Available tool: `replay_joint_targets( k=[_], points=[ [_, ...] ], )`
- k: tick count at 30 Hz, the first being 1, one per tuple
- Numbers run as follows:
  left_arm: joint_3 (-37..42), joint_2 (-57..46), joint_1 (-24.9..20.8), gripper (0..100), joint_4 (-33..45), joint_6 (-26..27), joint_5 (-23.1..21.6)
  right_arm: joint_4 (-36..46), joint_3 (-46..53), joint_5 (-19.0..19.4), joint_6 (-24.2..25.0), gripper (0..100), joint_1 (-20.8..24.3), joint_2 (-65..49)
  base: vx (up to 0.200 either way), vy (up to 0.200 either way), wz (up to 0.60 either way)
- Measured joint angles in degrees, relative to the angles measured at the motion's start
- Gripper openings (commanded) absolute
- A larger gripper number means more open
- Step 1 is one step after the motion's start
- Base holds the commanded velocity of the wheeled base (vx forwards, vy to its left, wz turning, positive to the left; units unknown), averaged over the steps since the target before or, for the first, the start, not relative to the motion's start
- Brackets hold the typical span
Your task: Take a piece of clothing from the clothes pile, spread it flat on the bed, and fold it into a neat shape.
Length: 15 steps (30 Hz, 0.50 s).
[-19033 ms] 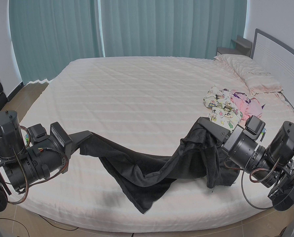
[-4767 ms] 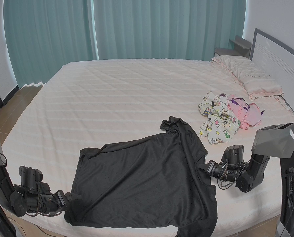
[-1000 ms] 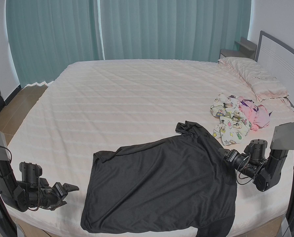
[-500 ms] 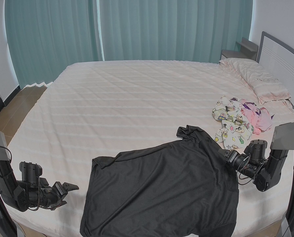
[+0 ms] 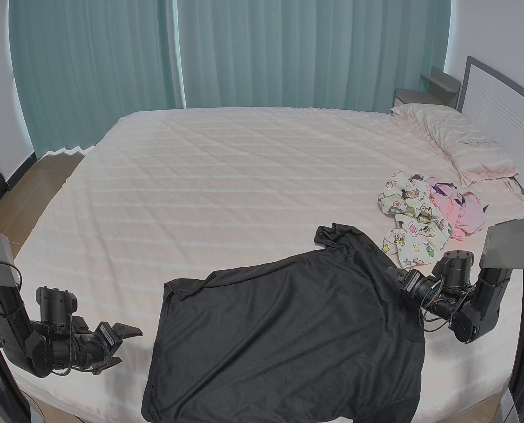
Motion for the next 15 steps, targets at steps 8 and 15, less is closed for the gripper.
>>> replay_joint_targets(
  k=[8, 15],
  points=[
    [0.1, 0.0, -1.3, 100, 0.0, -2.8, 0.4, 0.0, 0.0, 0.0, 0.0, 100, 0.0, 0.1, 0.000, 0.000, 0.00],
    [-2.6, -0.8, -3.0, 100, -2.1, -7.9, 4.1, 0.0, 0.0, 0.4, 0.4, 100, 0.2, 0.3, 0.000, 0.000, 0.00]
  ],
)
